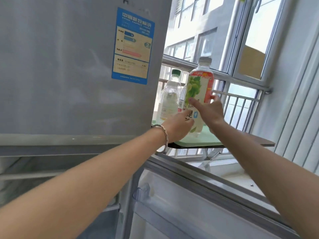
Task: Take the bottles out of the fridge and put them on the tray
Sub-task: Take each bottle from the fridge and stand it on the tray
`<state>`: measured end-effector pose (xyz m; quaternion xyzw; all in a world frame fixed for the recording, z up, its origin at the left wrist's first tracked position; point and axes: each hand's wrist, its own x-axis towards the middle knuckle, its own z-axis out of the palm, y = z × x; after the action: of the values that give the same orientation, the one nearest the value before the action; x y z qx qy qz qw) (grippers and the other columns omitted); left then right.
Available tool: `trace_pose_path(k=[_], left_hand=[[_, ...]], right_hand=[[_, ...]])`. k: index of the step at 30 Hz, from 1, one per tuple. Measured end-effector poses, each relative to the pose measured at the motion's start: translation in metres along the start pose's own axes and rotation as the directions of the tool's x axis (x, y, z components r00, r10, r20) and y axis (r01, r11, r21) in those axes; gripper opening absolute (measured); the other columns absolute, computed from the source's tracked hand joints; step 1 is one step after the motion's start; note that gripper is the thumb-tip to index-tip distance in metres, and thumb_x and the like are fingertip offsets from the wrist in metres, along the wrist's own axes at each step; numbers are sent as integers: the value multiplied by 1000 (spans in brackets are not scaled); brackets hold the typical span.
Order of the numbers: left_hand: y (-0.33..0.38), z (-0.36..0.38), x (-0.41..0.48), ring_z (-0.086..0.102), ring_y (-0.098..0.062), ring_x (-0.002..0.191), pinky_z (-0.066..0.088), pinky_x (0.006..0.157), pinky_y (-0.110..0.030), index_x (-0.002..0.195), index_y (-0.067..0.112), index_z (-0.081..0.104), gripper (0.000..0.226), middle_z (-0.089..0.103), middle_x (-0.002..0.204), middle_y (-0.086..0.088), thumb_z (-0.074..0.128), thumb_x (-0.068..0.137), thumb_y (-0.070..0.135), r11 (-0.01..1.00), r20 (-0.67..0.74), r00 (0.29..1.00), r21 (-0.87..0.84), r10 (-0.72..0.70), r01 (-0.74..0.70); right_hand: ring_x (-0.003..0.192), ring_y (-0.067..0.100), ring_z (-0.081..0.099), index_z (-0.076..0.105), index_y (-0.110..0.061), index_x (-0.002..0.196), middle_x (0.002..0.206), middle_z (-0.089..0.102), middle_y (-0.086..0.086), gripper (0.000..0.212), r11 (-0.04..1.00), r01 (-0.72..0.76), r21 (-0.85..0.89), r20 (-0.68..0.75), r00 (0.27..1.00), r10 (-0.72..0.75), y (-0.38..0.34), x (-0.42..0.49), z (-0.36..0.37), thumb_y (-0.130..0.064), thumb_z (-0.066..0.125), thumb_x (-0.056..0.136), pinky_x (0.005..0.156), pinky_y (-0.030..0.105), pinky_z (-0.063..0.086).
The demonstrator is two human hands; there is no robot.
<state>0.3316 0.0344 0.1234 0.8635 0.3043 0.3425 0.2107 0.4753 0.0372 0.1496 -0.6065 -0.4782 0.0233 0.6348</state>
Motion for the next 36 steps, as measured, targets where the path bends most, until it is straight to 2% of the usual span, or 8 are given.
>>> trace_pose_path(k=[3, 9, 14, 17, 20, 23, 30, 36], left_hand=[[-4, 17, 15, 57, -31, 118, 46, 98, -38, 145, 11, 38, 49, 51, 140, -15, 40, 98, 24, 991, 56, 998, 134, -10, 2], [-16, 22, 39, 55, -32, 119, 46, 99, -38, 137, 0, 47, 45, 55, 134, -20, 40, 98, 22, 975, 63, 996, 217, -67, 52], [-21, 25, 43, 40, -31, 137, 34, 110, -37, 146, 5, 33, 53, 36, 151, -18, 43, 99, 26, 970, 97, 989, 227, -116, 92], [-22, 21, 39, 51, -32, 126, 42, 102, -38, 143, 6, 40, 50, 50, 139, -17, 47, 97, 24, 977, 74, 990, 184, -124, 109], [-18, 8, 23, 60, -29, 113, 51, 95, -39, 138, 10, 48, 44, 58, 131, -14, 46, 94, 20, 990, 4, 997, 117, -83, 82], [-14, -12, -8, 62, -25, 110, 52, 93, -34, 133, 14, 54, 39, 62, 129, -9, 47, 95, 17, 997, -94, 996, 73, 5, 2], [-49, -49, -90, 64, -35, 95, 47, 73, -30, 95, 3, 66, 22, 70, 99, -18, 48, 89, 14, 968, -87, 990, 212, -115, 131], [-131, -55, -152, 64, -35, 102, 39, 72, -27, 103, 0, 65, 27, 69, 105, -20, 48, 93, 19, 879, 140, 929, 398, -341, 263]], right_hand=[[98, 22, 68, 44, -14, 125, 104, 67, -1, 75, 999, -30, -38, -9, 1000, 29, 25, 11, 13, -51, 80, 69, 91, 46, 54], [110, 29, 64, 40, -13, 130, 123, 65, 6, 76, 987, -63, -145, 47, 996, 70, 35, 31, 30, -57, 71, 77, 98, 48, 49], [119, 30, 57, 33, -10, 140, 133, 58, 7, 80, 985, -117, -123, 125, 983, 132, 31, 36, 38, -52, 70, 81, 101, 45, 45], [128, 34, 49, 25, -10, 146, 139, 52, 11, 98, 965, -145, -217, 88, 982, 167, 28, 29, 39, -63, 68, 75, 106, 48, 40], [117, 29, 51, 35, -9, 138, 129, 52, 14, 74, 950, 6, -313, -102, 994, -40, 16, 4, 41, -46, 67, 83, 99, 46, 45], [90, 22, 60, 47, -8, 119, 104, 58, 8, 37, 944, 229, -238, -113, 959, -261, 0, -31, 47, -21, 62, 88, 80, 40, 55], [64, 13, 59, 58, -16, 95, 68, 59, -9, 12, 945, 274, -180, 193, 952, -240, -33, -127, 79, -9, 53, 86, 64, 29, 47], [98, 32, 64, 63, -16, 102, 104, 70, 14, 26, 936, 216, -277, 575, 818, -19, -12, -204, 142, -12, 43, 86, 86, 40, 52]])
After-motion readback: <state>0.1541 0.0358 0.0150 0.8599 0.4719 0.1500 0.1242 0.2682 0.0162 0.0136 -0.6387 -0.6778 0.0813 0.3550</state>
